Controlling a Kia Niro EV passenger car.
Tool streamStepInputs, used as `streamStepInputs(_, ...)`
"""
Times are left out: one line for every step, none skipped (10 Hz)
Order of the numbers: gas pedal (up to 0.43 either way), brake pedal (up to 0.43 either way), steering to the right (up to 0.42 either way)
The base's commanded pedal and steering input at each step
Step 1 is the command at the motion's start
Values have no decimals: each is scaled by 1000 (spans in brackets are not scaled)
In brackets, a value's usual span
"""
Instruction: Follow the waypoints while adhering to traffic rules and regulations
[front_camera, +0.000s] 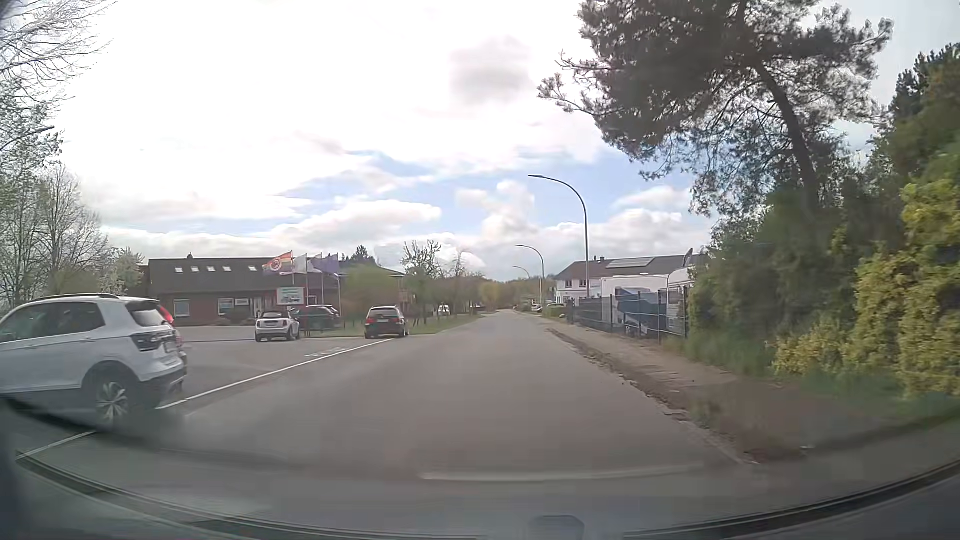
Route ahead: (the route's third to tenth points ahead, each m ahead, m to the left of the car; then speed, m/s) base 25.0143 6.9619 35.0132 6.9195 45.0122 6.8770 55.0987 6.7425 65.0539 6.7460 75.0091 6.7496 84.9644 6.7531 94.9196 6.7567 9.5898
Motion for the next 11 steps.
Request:
streamStepInputs(150,0,6)
streamStepInputs(150,0,5)
streamStepInputs(150,0,5)
streamStepInputs(150,0,4)
streamStepInputs(150,0,2)
streamStepInputs(150,0,0)
streamStepInputs(150,0,0)
streamStepInputs(150,0,0)
streamStepInputs(150,0,0)
streamStepInputs(150,0,0)
streamStepInputs(150,0,0)
